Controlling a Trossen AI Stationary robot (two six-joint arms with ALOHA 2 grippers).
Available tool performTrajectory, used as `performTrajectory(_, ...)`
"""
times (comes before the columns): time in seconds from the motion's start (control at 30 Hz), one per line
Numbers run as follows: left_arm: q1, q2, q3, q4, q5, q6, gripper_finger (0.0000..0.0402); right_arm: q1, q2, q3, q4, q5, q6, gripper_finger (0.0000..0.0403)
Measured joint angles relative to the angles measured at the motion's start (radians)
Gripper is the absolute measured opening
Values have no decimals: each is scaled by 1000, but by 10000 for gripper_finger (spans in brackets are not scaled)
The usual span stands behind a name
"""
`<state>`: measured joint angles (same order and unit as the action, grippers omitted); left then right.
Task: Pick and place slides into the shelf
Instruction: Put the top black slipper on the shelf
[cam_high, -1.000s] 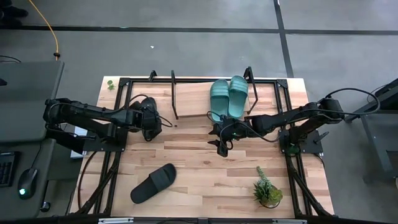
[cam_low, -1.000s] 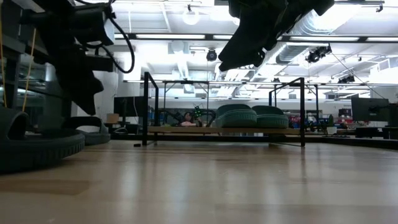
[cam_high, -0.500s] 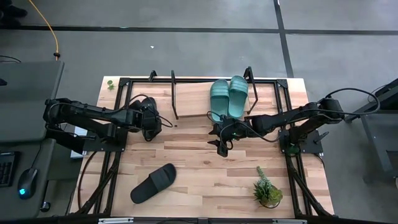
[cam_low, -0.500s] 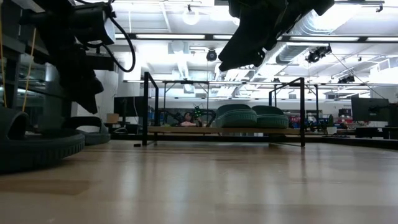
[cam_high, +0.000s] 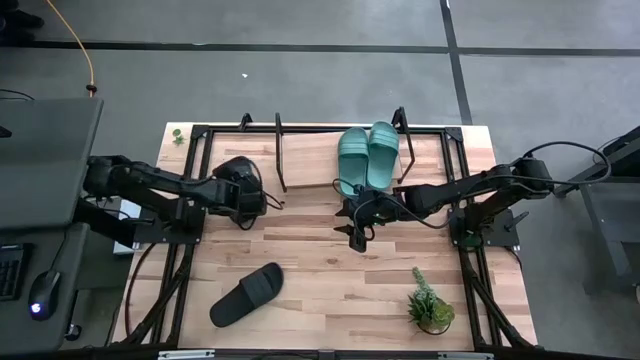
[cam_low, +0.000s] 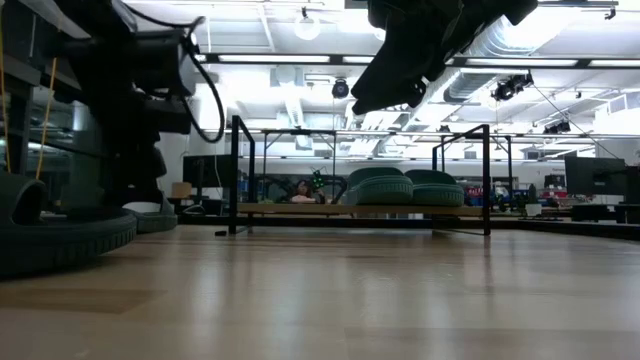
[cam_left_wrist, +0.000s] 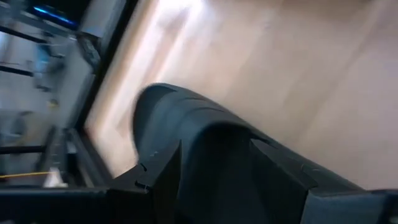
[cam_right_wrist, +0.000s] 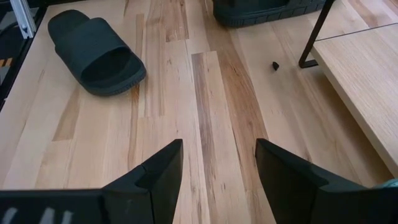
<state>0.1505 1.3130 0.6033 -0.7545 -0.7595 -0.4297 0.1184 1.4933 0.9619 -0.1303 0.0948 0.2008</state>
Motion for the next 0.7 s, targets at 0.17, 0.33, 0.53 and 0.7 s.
performTrajectory(0.17, 1, 62, 0, 3, -53, 4, 175, 0, 0, 0, 0, 3, 0, 193)
performTrajectory(0.33, 1, 86, 0, 6, -83, 4, 175, 0, 0, 0, 0, 9, 0, 193)
performTrajectory(0.53, 3, 86, 0, 10, -97, 3, 175, 0, 0, 0, 0, 9, 0, 193)
performTrajectory(0.7, 52, 86, 0, 10, -69, 3, 175, 0, 0, 0, 0, 10, 0, 193)
